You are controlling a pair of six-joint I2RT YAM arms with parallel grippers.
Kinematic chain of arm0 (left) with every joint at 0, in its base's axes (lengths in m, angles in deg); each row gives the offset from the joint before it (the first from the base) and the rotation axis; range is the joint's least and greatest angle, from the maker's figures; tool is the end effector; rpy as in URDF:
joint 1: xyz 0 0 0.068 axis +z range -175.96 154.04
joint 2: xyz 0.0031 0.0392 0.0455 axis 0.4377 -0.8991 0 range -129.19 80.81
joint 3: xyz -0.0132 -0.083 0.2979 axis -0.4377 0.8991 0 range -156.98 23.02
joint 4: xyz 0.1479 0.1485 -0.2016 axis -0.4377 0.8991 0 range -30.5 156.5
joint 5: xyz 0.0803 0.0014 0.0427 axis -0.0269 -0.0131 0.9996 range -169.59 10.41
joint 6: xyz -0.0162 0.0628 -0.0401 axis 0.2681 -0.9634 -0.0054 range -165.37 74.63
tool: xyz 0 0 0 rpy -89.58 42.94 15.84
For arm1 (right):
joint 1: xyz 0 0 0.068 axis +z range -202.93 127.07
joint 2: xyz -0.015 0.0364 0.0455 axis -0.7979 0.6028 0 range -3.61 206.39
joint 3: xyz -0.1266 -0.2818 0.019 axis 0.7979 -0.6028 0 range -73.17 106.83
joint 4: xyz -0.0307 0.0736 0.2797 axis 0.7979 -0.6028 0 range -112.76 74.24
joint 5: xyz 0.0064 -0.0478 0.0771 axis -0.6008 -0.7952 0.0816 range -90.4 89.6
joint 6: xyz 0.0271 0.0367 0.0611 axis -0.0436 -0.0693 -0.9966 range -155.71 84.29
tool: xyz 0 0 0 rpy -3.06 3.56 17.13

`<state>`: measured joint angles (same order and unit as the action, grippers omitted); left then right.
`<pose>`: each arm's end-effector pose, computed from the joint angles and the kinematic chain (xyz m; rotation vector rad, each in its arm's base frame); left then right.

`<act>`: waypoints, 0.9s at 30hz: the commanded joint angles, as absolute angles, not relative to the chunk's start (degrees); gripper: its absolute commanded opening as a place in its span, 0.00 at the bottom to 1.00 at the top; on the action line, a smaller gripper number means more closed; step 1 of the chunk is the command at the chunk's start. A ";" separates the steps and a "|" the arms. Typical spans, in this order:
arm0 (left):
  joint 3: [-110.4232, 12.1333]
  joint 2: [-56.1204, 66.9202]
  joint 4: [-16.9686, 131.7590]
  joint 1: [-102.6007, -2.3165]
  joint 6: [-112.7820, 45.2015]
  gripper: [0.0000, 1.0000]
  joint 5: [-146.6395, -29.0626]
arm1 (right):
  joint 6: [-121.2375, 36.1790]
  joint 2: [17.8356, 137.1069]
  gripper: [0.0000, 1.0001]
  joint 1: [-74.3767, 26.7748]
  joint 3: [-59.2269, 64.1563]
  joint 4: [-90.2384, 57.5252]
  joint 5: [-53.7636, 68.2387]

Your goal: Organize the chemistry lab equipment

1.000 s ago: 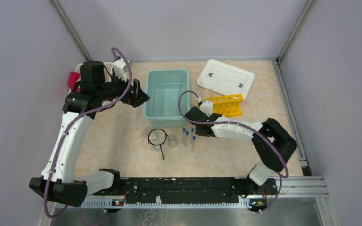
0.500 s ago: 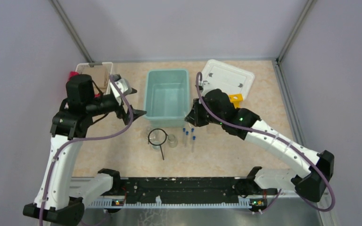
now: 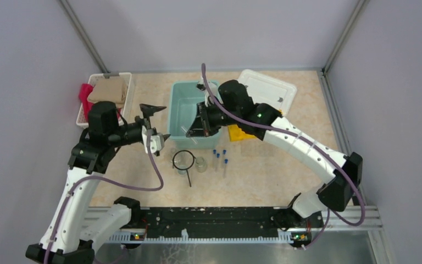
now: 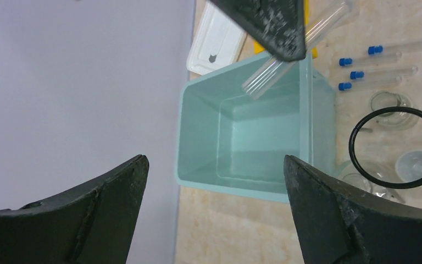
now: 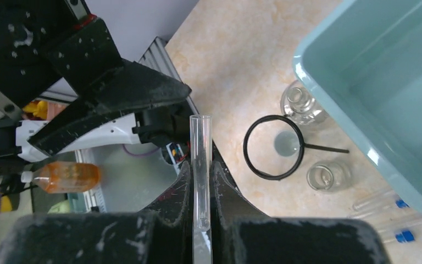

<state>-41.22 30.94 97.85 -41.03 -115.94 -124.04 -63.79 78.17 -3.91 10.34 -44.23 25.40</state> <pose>0.1696 -0.0926 0.4221 1.5774 0.9977 -0.1067 0.2208 0.2971 0.4210 -0.7127 2.1297 1.2518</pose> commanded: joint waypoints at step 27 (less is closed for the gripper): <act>-34.64 33.33 102.88 -46.70 -161.57 0.56 -123.74 | -67.86 90.44 0.00 -3.36 21.09 -40.39 37.72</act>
